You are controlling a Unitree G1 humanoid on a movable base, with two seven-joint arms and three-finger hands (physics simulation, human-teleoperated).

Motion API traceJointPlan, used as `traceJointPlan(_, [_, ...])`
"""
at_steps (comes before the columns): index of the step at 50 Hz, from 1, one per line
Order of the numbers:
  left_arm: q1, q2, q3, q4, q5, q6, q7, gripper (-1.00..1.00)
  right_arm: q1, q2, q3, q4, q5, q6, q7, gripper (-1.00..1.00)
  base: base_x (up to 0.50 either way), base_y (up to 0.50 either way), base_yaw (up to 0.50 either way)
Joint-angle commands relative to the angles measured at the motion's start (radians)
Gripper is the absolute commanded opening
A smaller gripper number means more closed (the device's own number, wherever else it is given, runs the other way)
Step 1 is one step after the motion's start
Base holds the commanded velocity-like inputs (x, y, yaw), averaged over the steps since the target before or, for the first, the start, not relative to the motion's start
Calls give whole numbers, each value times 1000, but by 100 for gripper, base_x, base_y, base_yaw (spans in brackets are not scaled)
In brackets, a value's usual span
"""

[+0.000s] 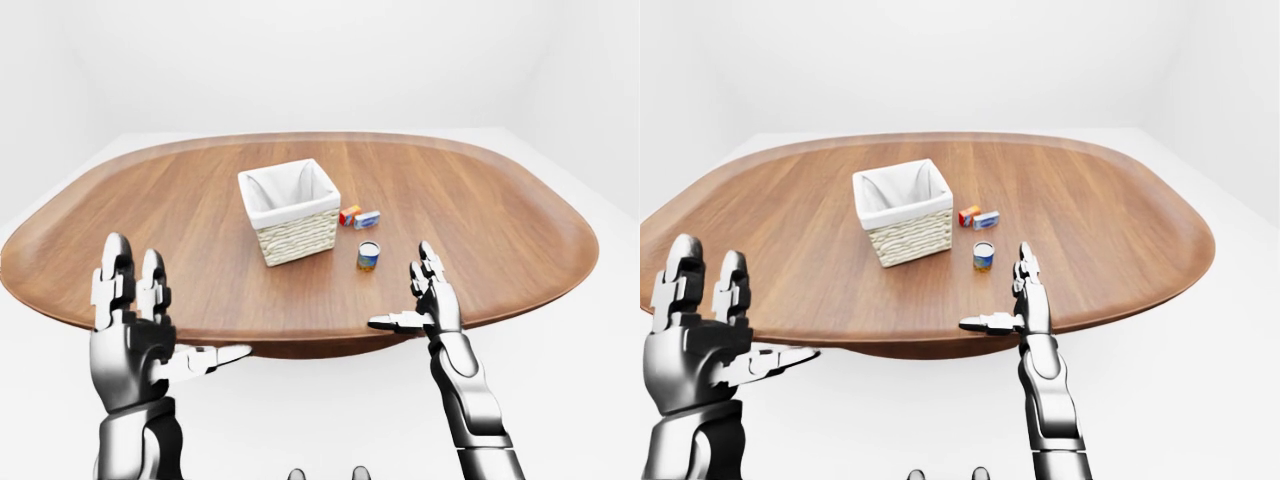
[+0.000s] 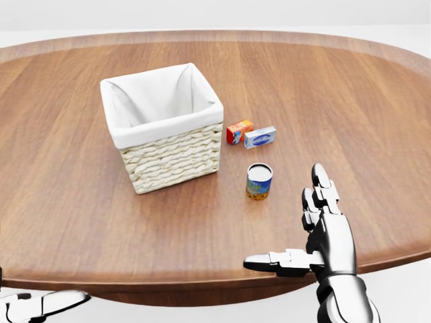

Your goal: Pick up the alphabet soup and put it in the basket.

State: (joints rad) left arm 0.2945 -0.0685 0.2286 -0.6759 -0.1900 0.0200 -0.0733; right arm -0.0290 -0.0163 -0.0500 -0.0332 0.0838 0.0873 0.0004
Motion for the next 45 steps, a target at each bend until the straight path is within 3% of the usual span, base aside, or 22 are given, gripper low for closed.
traceJointPlan(1, [118, -77, 55, -215, -50, 2, -73, 100, -1, 1, 3, 7, -4, 0, -3, 100, 25, 0, 0])
traceJointPlan(7, [139, -91, 24, -223, -24, -14, -89, 100, 0, 1, 5, 11, -9, 0, -5, 100, 25, 0, 0])
traceJointPlan(25, [163, -88, -3, -228, 2, -33, -102, 100, -2, 2, 7, 18, -11, 0, -2, 100, 25, 0, 0])
traceJointPlan(45, [168, -75, -26, -212, 18, -38, -89, 100, 5, 5, 14, 23, -16, 0, 0, 100, 25, 0, 0])
